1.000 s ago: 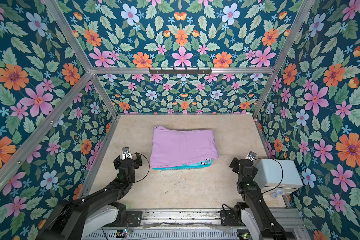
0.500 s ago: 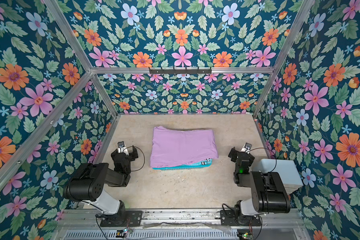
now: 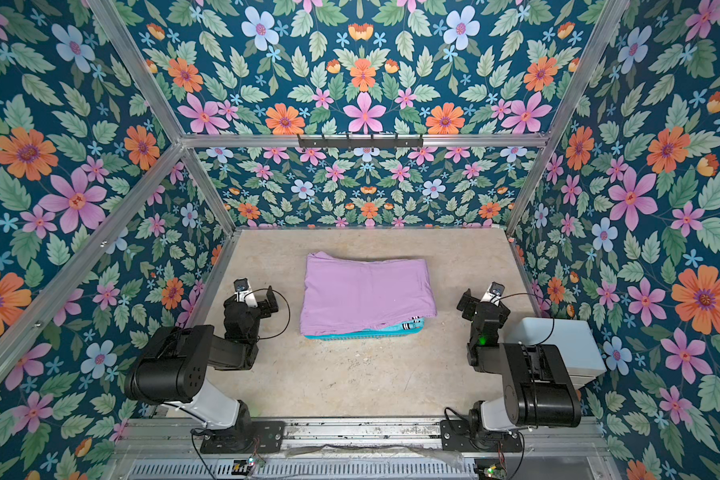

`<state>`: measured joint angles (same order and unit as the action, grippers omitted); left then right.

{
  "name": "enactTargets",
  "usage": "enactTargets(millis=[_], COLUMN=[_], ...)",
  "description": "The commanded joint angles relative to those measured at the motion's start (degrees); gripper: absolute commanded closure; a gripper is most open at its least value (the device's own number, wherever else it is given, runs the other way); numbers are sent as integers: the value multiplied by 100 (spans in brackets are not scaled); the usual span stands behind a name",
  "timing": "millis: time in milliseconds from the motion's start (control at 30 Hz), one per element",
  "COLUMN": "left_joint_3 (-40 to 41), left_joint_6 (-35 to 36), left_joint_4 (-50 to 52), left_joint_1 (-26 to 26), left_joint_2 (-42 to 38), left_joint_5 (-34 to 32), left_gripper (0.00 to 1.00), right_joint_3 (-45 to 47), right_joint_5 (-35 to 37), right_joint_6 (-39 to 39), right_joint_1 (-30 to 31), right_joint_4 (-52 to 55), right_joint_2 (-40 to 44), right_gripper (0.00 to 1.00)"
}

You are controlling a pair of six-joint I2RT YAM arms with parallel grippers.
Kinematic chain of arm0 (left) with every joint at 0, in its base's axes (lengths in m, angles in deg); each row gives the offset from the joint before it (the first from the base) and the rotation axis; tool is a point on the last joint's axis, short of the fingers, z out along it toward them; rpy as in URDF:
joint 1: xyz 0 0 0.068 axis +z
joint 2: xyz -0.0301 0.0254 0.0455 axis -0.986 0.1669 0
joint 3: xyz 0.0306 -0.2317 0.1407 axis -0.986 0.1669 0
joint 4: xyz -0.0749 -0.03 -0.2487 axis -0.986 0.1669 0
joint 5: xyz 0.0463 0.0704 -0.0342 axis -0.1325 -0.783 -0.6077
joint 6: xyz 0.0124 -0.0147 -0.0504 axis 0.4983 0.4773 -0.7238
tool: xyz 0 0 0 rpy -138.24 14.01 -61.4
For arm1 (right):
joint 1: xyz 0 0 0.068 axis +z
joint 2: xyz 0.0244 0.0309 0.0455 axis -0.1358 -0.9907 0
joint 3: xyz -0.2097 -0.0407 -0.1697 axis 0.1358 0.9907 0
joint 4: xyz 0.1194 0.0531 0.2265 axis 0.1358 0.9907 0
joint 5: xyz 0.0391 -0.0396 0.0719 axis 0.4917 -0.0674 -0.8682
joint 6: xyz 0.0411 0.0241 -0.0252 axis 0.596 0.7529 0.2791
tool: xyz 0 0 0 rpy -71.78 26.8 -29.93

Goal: Put the folded long pants in the basket
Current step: Reset both arms

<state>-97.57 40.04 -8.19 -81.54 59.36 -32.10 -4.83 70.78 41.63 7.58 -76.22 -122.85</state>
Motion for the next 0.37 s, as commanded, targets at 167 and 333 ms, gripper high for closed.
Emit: enactTargets(millis=[167, 333], left_joint_3=[-1, -1], left_joint_6=[-13, -13], left_joint_4=[-16, -20], left_joint_1=[3, 8], left_joint_2=[-16, -16], left_joint_5=[26, 29], left_gripper=[1, 1], right_joint_3=[-36, -29], right_joint_5=[-59, -83], right_joint_6=[-18, -23], right_joint_1=[14, 12], right_joint_4=[-80, -106], right_joint_2=[-3, -3], right_gripper=[1, 1])
